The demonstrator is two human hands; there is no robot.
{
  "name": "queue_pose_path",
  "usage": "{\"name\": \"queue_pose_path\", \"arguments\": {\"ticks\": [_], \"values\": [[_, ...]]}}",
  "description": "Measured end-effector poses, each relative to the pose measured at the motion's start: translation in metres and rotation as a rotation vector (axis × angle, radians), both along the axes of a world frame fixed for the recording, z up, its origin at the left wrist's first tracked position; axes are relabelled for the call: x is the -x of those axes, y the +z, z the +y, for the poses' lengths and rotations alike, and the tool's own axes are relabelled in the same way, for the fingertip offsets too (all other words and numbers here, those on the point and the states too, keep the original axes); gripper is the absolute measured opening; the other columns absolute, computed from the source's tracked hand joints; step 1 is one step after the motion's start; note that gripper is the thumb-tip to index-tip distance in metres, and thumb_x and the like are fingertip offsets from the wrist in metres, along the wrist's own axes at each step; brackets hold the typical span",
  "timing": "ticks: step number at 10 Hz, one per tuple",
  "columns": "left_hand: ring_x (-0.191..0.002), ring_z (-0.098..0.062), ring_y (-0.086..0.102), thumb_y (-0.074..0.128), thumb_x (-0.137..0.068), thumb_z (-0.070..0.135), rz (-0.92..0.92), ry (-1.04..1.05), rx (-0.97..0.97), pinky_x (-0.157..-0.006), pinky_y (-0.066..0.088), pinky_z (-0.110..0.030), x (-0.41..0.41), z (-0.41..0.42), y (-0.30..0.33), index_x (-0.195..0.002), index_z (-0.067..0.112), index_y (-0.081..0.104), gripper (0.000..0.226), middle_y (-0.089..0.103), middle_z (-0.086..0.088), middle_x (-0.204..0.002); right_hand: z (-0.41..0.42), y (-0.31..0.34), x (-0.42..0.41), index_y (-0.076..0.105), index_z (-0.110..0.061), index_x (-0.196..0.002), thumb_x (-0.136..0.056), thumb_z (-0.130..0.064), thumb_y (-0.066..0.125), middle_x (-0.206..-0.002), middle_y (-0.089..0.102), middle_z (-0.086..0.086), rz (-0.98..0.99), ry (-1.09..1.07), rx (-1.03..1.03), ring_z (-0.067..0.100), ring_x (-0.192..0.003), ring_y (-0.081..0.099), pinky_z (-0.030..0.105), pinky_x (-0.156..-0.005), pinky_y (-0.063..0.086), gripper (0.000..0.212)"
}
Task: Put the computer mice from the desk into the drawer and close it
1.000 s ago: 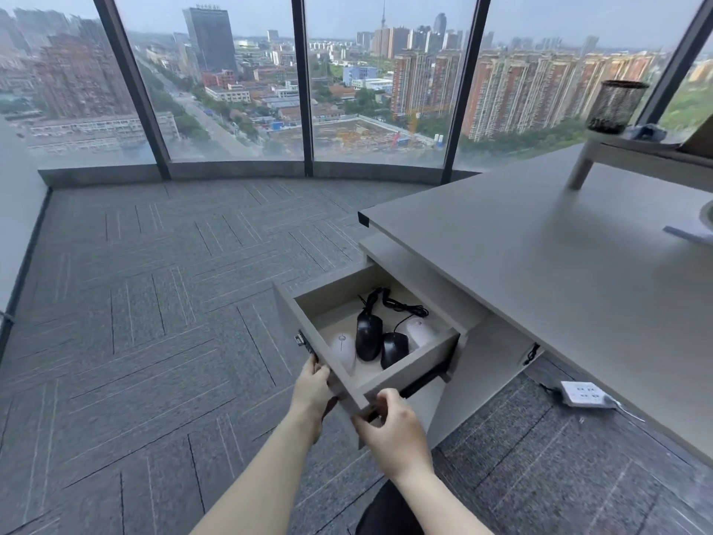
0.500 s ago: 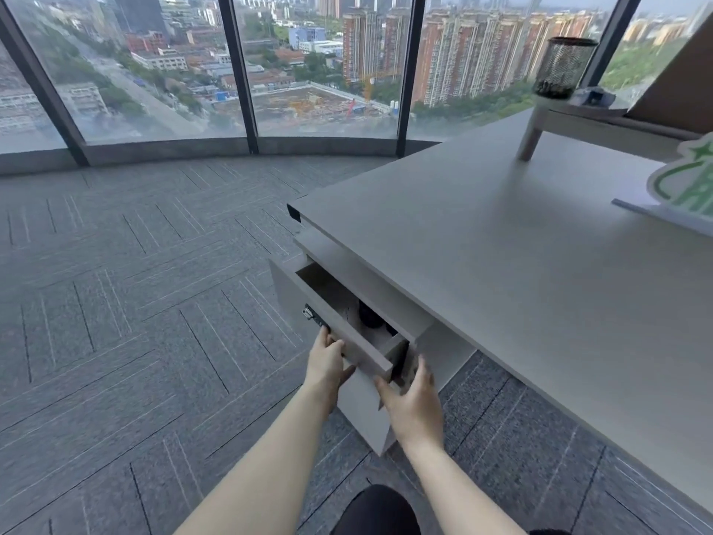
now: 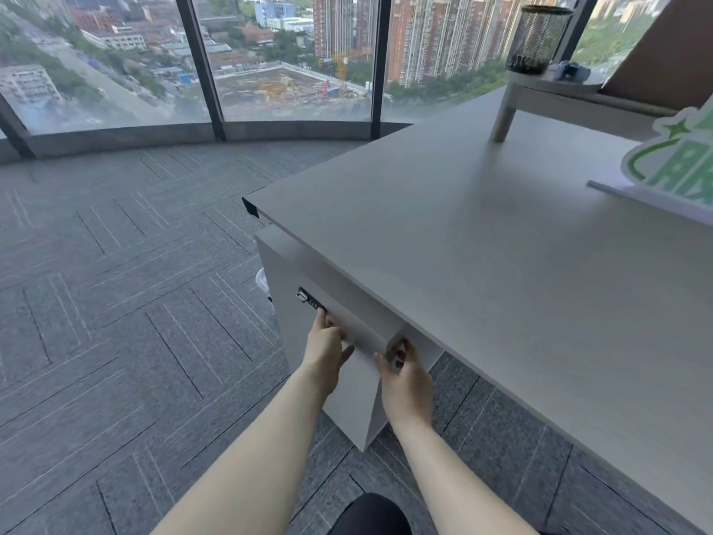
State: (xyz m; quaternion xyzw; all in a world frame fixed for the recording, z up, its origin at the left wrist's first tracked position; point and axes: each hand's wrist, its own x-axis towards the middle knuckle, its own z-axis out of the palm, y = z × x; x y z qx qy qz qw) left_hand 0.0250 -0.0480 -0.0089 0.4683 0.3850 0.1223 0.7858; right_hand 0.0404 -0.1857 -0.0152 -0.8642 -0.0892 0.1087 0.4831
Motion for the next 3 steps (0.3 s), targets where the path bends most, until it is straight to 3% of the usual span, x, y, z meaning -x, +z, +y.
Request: {"name": "queue_pose_path", "arguments": {"ticks": [1,2,3], "values": [[-0.126,-0.020,0.050,0.035,-0.087,-0.009,0.002,-0.006,-0.006,-0.091,0.048,-0.038,0.002,0.000,0.002,-0.150,0.030,0.022,0.075,0.053,0.009,-0.133,0.001,-0.001,0.000,0.056,-0.011,-0.122,-0.093,-0.033,0.062,-0.113,0.072,0.007,0.006,-0.004,-0.010,0.025,-0.102,0.068,0.029,-0.076,0.049,0.037],[-0.113,-0.016,0.051,0.034,-0.088,-0.009,0.008,-0.028,-0.034,-0.098,0.043,-0.037,0.008,-0.001,0.012,-0.150,0.027,0.023,0.073,0.056,0.019,-0.105,0.000,-0.002,-0.002,0.058,-0.012,-0.117,-0.091,-0.035,0.063,-0.110,0.072,0.007,0.021,0.018,-0.025,0.026,-0.101,0.068,0.033,-0.079,0.052,0.035],[-0.112,-0.018,0.048,0.036,-0.088,-0.006,0.022,-0.060,-0.096,-0.100,0.041,-0.038,0.024,-0.011,0.024,-0.149,0.020,0.028,0.066,0.055,0.011,-0.113,-0.006,0.003,0.002,0.058,-0.011,-0.120,-0.091,-0.035,0.062,-0.114,0.071,0.007,0.041,0.013,0.001,0.026,-0.104,0.068,0.034,-0.080,0.053,0.037]]}}
